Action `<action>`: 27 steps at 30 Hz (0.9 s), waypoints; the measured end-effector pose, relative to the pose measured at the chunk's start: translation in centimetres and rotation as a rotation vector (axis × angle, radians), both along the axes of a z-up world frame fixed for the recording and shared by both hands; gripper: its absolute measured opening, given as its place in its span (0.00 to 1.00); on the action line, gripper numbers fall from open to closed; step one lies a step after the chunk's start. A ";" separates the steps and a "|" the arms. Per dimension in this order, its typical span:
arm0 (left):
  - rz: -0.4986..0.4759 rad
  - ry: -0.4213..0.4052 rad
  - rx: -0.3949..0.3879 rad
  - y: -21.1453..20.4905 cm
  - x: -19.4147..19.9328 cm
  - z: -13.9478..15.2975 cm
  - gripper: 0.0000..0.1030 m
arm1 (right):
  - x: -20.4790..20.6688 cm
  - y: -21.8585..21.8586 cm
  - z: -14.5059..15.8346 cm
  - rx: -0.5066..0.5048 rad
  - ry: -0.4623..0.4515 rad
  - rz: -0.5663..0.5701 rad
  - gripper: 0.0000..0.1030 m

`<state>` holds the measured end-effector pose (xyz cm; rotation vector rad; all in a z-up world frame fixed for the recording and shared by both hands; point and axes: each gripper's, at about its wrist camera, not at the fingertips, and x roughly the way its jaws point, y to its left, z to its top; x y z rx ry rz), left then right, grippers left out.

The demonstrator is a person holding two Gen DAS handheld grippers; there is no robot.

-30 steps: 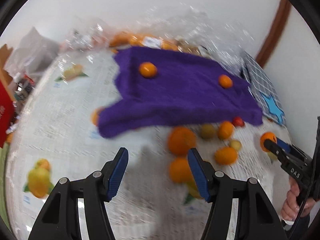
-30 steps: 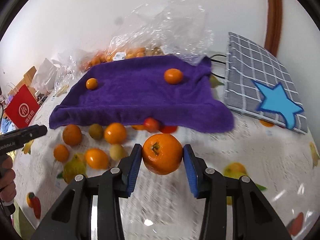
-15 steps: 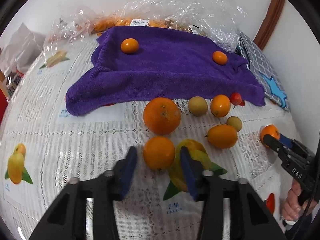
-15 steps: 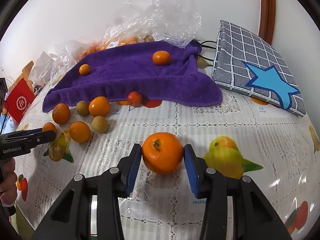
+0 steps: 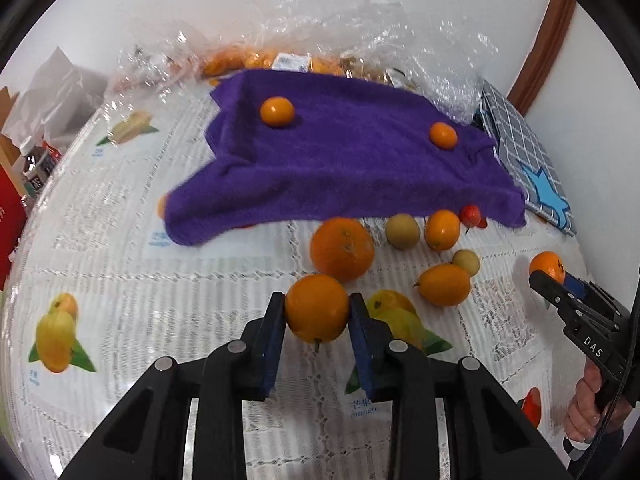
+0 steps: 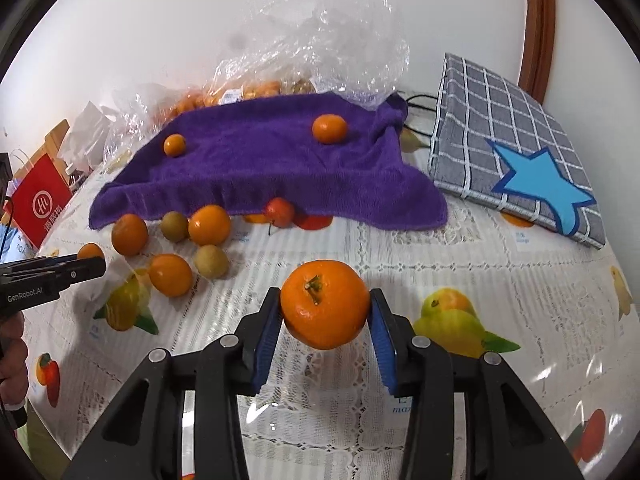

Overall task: Organize fruits
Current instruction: 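Grasp a kumquat with the left gripper while the right gripper grasps an orange, then place the kumquat beside the other on the towel while the right places its orange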

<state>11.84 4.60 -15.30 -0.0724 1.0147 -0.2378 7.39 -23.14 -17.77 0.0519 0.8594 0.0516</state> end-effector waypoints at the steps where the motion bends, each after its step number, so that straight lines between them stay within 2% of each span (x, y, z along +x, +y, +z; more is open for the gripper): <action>1: 0.002 -0.003 -0.002 0.1 0.0 0.3 0.29 | -0.1 0.0 0.3 0.002 -0.003 -0.003 0.41; 11: 0.031 -0.057 -0.021 1.7 0.4 3.6 0.29 | -0.3 0.1 3.1 0.020 -0.033 -0.039 0.41; 27: 0.070 -0.098 -0.042 2.9 3.1 6.1 0.29 | 1.5 0.6 6.5 -0.007 -0.091 -0.043 0.41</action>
